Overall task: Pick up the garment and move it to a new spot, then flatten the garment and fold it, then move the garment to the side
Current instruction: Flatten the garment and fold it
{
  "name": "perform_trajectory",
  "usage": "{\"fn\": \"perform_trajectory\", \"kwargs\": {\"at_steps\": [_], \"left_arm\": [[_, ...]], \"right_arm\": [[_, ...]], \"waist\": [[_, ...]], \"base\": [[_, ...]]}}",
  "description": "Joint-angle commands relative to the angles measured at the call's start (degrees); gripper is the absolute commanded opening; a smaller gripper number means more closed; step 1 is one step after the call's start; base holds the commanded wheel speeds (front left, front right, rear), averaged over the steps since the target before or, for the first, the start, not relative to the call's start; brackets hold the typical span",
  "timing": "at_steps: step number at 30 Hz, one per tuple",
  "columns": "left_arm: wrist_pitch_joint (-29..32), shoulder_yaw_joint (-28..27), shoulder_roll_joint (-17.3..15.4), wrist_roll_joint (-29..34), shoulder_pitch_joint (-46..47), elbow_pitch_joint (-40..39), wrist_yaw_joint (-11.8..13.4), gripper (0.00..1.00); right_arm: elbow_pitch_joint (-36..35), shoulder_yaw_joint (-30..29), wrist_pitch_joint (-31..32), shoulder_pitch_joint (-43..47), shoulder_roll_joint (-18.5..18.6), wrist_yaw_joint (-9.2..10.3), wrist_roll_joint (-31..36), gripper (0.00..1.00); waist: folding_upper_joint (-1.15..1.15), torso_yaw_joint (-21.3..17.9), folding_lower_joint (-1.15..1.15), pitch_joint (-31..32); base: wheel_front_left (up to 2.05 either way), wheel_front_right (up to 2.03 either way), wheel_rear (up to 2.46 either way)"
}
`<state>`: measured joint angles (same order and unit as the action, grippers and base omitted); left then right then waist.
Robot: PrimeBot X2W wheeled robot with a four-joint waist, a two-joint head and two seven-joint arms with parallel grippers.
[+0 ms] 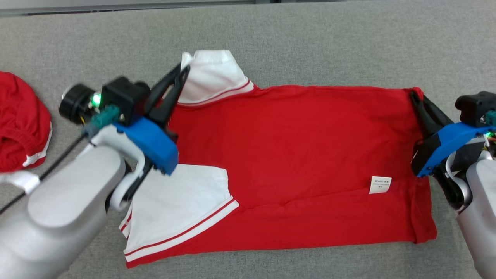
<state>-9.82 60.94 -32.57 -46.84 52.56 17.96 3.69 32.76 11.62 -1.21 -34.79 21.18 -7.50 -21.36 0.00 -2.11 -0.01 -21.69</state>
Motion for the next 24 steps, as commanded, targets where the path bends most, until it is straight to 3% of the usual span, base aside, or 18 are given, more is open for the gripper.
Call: {"fn": "perform_trajectory", "kwargs": {"at_steps": [1, 12, 16, 24], "left_arm": [[0.1, 0.0, -1.6, -0.1, -2.7, -3.7, 2.2, 0.0], [-0.8, -0.1, -7.9, -1.5, -13.8, -17.3, 11.4, 0.0], [-1.5, -0.5, -8.8, -2.6, -16.7, -19.4, 13.4, 0.0], [-3.0, -0.8, -9.0, -4.4, -21.5, -19.6, 15.0, 0.0]], "right_arm": [[0.2, -0.4, -1.0, 1.5, -0.4, 0.02, 0.3, 0.0], [0.6, -1.1, -4.6, 6.3, -1.0, 0.02, 0.2, 0.0], [0.7, -1.2, -5.6, 7.4, -1.4, 0.02, 0.4, 0.0], [1.1, -1.2, -8.1, 10.1, -2.1, 0.02, -0.2, 0.0]], "waist": [[0.0, 0.0, 0.01, 0.6], [0.0, 0.4, 0.01, 3.1], [0.0, 0.6, 0.01, 3.6], [0.0, 0.6, 0.01, 5.6]], "base": [[0.0, 0.0, 0.0], [0.0, 0.0, 0.0], [0.0, 0.0, 0.0], [0.0, 0.0, 0.0]]}}
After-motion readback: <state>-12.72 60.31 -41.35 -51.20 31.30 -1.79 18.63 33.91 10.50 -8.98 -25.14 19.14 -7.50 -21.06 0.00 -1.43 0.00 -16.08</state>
